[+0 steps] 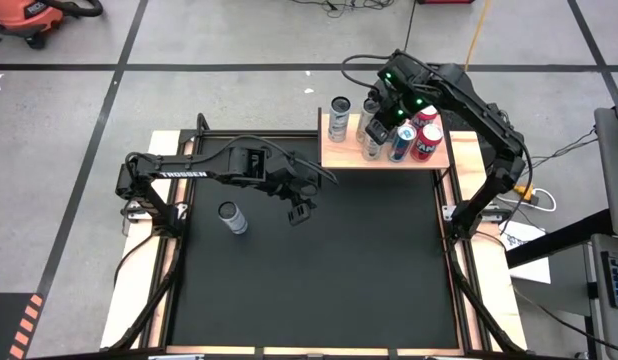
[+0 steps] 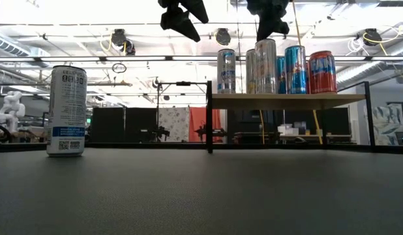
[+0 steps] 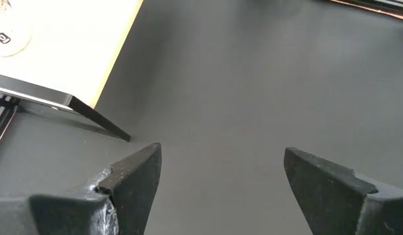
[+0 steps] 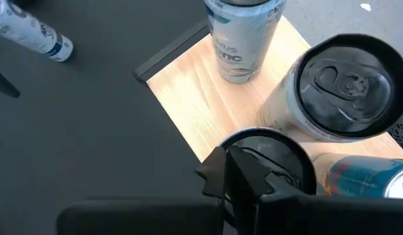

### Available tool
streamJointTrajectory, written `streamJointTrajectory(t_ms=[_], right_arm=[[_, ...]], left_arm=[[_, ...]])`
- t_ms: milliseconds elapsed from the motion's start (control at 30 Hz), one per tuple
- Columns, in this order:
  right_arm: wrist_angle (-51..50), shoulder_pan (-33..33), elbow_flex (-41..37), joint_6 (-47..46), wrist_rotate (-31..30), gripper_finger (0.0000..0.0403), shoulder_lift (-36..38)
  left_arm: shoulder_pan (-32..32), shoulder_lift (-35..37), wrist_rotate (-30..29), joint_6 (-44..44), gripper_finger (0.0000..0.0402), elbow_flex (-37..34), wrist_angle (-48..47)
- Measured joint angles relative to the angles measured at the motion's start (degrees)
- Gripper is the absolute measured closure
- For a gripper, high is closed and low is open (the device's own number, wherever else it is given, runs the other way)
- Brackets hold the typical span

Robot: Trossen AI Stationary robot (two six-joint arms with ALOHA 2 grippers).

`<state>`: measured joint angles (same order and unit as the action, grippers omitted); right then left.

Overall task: Place canned beverage on shelf
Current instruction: Put the white yellow soda can on the shelf aligned with the white yellow soda can

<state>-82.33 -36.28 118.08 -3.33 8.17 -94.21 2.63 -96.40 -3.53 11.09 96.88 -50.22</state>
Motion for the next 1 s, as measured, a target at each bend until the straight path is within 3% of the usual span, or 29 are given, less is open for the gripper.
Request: streamJointTrajectory(t_ms=[233,1000], right_arm=[[-1.2,0.0,0.0,1.0,5.5,0.0403,0.0],[0.7,0.0,-0.1,1.0,5.1,0.0403,0.0]], left_arm=[[0.0,0.0,0.0,0.0,0.0079,0.0,0.0],[0.0,0.0,0.0,0.0,0.0079,0.0,0.0]])
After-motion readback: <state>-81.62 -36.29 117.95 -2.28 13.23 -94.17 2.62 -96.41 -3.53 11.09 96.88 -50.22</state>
